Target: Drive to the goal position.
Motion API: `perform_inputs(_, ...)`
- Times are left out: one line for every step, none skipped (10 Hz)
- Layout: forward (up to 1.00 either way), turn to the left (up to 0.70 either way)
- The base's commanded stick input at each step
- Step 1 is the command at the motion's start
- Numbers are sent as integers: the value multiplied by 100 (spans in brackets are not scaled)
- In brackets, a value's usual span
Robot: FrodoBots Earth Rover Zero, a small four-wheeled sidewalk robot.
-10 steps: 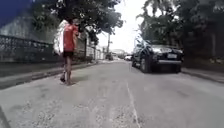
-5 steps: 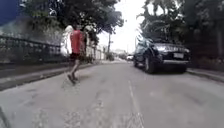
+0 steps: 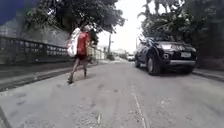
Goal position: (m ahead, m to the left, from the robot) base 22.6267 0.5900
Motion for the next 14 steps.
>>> perform_inputs(70,0)
perform_inputs(70,0)
perform_inputs(70,0)
perform_inputs(70,0)
perform_inputs(70,0)
perform_inputs(70,0)
perform_inputs(70,0)
perform_inputs(70,-5)
perform_inputs(70,-35)
perform_inputs(70,-35)
perform_inputs(70,-35)
perform_inputs(70,-35)
perform_inputs(70,-35)
perform_inputs(70,0)
